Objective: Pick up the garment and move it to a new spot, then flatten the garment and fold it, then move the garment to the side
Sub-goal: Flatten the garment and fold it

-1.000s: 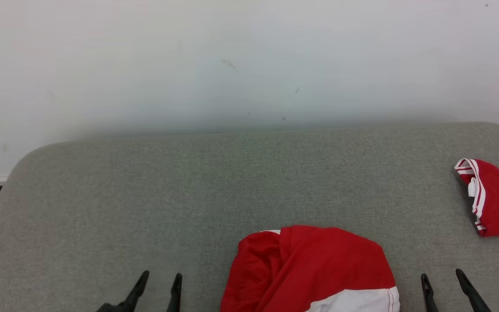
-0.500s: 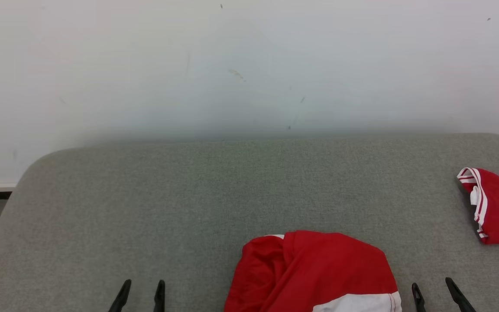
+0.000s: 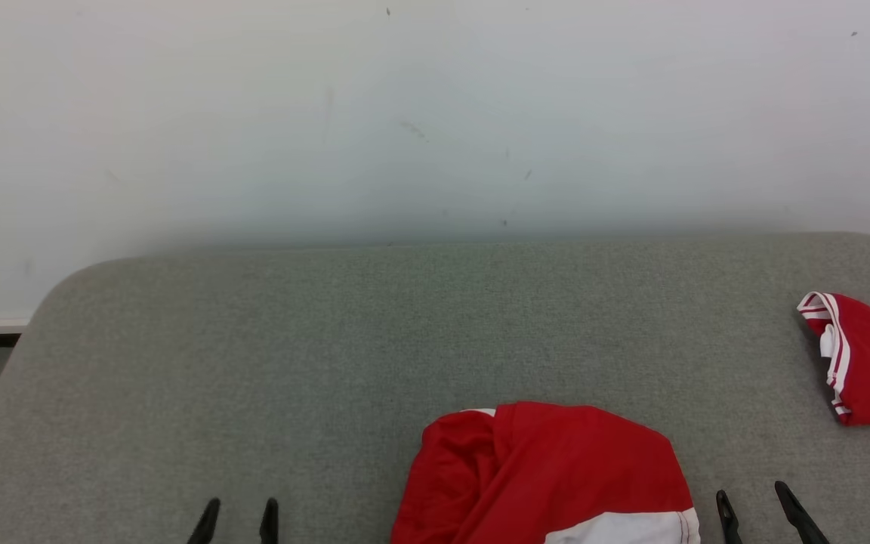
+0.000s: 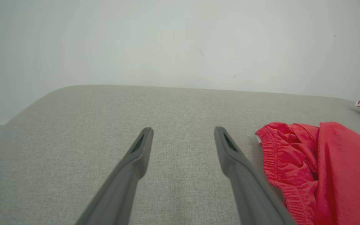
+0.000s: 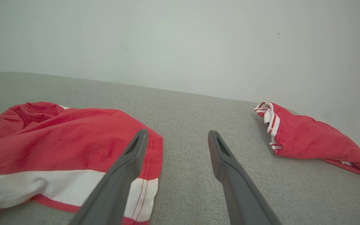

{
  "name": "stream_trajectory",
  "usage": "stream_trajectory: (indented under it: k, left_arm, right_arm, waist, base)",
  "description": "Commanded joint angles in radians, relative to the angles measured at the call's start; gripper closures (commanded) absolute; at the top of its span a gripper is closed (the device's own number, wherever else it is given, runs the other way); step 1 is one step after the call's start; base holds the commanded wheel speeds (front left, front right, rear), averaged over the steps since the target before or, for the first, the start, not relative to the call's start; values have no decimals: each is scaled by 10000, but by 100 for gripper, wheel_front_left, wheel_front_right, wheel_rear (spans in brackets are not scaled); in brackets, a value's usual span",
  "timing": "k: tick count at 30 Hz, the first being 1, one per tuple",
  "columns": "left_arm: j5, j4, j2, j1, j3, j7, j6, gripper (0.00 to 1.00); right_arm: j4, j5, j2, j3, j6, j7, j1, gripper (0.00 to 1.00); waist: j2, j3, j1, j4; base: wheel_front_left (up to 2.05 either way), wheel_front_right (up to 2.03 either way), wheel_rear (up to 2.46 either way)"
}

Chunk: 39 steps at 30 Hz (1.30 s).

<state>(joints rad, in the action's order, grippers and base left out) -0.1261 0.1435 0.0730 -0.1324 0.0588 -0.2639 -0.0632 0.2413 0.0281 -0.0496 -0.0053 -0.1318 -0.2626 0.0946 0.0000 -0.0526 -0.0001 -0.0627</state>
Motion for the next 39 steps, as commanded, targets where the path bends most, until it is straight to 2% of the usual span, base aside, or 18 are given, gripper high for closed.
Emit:
stream_trajectory:
  k: [1,3,5,9,14,18,21,30,39]
  left_arm:
    - [-329,314,-83,-283,-72,4,-204,0]
    - [-706,654,-99,-316,-8,2,-409,0]
    - [-952,835,151,-264,72,2,-545,0]
    - [-1479,1060,529,-359,509,278,-656,0]
    - [-3222,392,1582,-433,2185,1682,-663,0]
    - [-4391,-104,2359,-399,3211,2464,-659,0]
    - [-5054,-300,2688,-423,3739,2851,-659,0]
    - [-6729,-1021,3358,-140,4897,3325,-661,0]
    - [-7390,-1165,3885,477,5924,3210,-662,0]
  right_arm:
    - [-60,62,-27,37,24,-24,-42,0]
    - [-182,137,-29,25,24,-23,-91,0]
    - [-191,207,-28,27,24,-23,-68,0]
    - [416,371,-337,558,24,76,-42,0]
    - [1255,598,-902,1328,24,690,-466,0]
    - [1804,799,-1013,1835,24,1074,-789,0]
    - [2110,991,-1075,2239,24,1224,-1020,0]
    - [2682,1272,-1173,2508,24,1088,-1338,0]
    - [3040,1411,-1199,2738,24,960,-1576,0]
  waist:
    - [0,-7,1,-42]
    - [0,-30,1,-85]
    - [0,-38,1,-106]
    - [0,-33,1,-104]
    - [0,104,1,-41]
    - [0,237,1,15]
    - [0,320,1,26]
    - [0,440,1,123]
    - [0,596,1,100]
  base:
    - [0,0,0]
    - [0,0,0]
    - [0,0,0]
    - [0,0,0]
    - [0,0,0]
    - [0,0,0]
    - [0,0,0]
    - [0,0,0]
    - [0,0,0]
